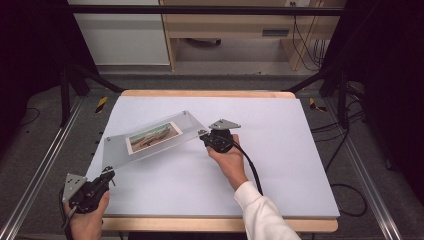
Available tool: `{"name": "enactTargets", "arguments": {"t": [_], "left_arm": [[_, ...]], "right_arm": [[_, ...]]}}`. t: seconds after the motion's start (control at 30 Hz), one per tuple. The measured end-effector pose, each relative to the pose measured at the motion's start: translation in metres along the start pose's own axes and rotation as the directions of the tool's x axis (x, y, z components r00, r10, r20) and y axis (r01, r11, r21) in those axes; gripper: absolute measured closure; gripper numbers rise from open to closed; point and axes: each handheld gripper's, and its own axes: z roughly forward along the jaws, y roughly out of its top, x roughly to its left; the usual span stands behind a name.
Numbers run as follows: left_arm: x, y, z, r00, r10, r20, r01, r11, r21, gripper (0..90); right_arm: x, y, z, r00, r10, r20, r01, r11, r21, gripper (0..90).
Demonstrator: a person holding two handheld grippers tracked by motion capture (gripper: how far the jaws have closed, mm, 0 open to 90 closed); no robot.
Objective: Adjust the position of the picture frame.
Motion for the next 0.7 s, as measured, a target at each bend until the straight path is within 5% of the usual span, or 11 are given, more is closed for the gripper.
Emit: {"name": "enactTargets", "arguments": {"t": [0.7], "left_arm": [[-0.009,0.014,-0.006,0.9997,0.016,0.018,-0.015,0.9989,-0.046,83.3]], "right_arm": [[0.0,0.012,-0.021,1.0,-0.005,0.0,0.005,1.0,-0.027,85.4]]}}
